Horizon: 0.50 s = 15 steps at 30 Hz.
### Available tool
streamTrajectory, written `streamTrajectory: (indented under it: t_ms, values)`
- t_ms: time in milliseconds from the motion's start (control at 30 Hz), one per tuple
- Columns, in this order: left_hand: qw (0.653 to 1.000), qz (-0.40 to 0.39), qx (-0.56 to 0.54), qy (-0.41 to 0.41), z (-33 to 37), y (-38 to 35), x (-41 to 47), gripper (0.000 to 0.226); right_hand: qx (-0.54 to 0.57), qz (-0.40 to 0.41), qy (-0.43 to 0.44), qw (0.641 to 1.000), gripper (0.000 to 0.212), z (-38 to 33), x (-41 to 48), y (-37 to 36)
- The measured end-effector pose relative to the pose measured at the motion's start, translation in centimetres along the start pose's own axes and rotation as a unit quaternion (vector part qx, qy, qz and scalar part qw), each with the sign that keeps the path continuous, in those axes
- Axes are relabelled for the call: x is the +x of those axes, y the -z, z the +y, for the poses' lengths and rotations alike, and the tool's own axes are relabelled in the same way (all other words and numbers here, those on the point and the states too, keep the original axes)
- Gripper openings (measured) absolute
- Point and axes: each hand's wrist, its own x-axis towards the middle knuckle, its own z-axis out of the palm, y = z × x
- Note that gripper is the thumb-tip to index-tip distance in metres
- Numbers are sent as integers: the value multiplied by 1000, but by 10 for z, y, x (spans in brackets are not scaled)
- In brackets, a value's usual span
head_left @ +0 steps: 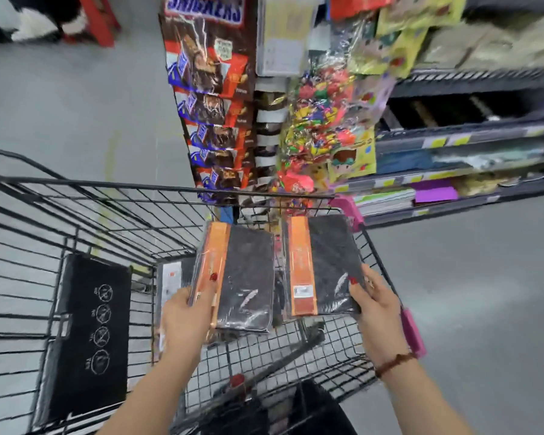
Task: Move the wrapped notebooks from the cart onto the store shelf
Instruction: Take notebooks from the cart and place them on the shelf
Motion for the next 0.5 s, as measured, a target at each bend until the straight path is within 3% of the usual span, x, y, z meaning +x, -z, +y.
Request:
streamTrajectory:
  t_ms: [233, 500]
  values:
    - [994, -29, -19, -106, 66, -39, -59, 29, 93, 49, 22, 994, 38, -36, -13, 72]
    - [988, -51, -35, -141, 109, -145, -163, 38, 175, 75, 62, 980, 36, -63, -17, 211]
